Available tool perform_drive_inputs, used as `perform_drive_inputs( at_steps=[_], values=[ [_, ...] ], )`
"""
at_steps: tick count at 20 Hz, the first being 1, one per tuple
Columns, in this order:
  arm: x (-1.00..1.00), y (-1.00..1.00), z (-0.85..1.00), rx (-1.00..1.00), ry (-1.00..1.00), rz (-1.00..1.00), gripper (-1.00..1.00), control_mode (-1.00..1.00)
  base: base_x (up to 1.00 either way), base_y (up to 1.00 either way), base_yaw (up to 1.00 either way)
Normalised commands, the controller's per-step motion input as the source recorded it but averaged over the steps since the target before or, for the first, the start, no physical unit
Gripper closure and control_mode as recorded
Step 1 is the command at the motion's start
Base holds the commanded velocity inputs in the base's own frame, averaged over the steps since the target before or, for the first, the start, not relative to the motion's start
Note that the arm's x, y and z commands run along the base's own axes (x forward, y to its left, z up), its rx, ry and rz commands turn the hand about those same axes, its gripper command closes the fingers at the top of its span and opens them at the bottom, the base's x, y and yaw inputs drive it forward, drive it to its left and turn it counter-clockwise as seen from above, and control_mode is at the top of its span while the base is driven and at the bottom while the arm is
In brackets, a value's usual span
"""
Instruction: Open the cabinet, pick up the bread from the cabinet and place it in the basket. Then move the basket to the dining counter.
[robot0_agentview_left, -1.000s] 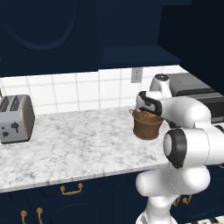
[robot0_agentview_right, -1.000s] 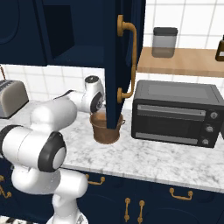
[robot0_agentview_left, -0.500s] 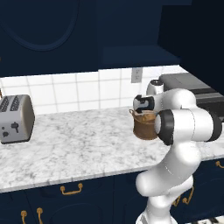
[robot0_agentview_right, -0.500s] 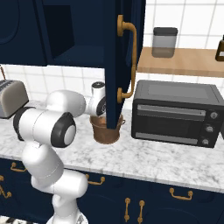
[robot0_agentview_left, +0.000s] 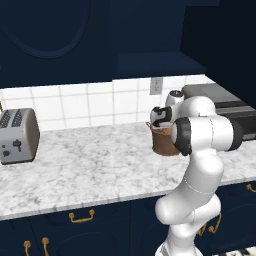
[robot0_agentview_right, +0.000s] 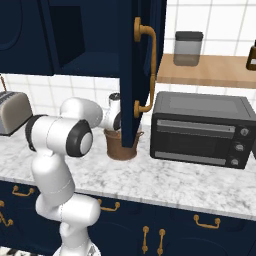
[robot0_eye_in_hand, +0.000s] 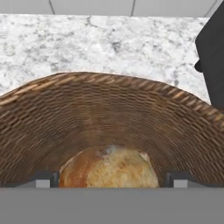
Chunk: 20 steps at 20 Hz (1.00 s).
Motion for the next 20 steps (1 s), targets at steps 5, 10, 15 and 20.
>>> perform_drive_inputs(
  at_steps=[5,10,15,20],
  values=[
    [-0.03,0.00,-0.08,0.00,0.00,0.00,-1.00,-1.00,0.00,0.00,0.00],
    [-0.14,0.00,0.00,0.00,0.00,0.00,-1.00,-1.00,0.00,0.00,0.00],
    [-0.18,0.00,0.00,0.00,-0.01,0.00,-1.00,-1.00,0.00,0.00,0.00],
    [-0.51,0.21,0.26,-0.01,-0.04,0.02,-1.00,-1.00,0.00,0.00,0.00]
  ],
)
